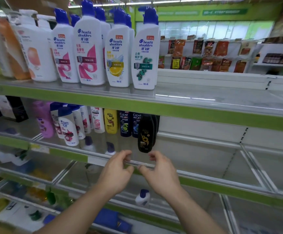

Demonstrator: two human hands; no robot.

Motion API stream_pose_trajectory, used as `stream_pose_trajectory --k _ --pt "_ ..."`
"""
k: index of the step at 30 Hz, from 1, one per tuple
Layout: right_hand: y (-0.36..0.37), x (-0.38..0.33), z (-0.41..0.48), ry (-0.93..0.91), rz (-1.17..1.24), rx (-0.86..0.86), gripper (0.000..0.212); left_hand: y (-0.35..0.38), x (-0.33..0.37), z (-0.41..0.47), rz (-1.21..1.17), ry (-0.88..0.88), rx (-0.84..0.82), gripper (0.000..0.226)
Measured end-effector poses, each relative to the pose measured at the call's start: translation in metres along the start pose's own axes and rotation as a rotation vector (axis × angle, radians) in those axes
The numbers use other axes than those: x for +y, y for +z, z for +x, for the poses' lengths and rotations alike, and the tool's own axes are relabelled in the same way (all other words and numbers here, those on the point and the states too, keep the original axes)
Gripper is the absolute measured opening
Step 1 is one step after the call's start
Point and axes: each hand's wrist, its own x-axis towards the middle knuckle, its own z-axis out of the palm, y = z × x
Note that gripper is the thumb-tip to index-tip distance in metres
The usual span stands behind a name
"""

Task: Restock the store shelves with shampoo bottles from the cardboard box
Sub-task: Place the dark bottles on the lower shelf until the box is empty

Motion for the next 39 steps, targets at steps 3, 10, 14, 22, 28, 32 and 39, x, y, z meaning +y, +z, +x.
stream_pose_trajectory --k 3,10,14,22,28,32,39 --pt "0.007 -0.010 -0.017 0.002 0.045 0.020 0.054 -0.001 -0.010 -0.010 -0.030 0.012 -0.004 0.043" --pt "0.043 -0.041 -0.056 0.106 0.080 -0.097 0.034 -0.022 -0.060 -0.040 -0.037 0.003 -0.064 0.045" --pt "0.085 -0.057 -0.081 0.175 0.012 -0.184 0.031 -0.042 -0.106 -0.062 -0.022 -0.051 -0.090 0.048" --pt "0.179 -0.067 -0.133 0.385 -0.020 -0.341 0.013 -0.071 -0.199 -0.113 0.048 -0.190 -0.208 0.050" --pt "0.227 -0.058 -0.167 0.471 -0.033 -0.402 0.019 -0.084 -0.247 -0.152 0.067 -0.240 -0.341 0.050" --pt "0.253 -0.047 -0.180 0.474 -0.086 -0.457 0.025 -0.079 -0.271 -0.170 0.034 -0.311 -0.387 0.043" --pt "0.293 -0.020 -0.202 0.539 -0.152 -0.582 0.021 -0.062 -0.309 -0.199 0.015 -0.400 -0.452 0.031"
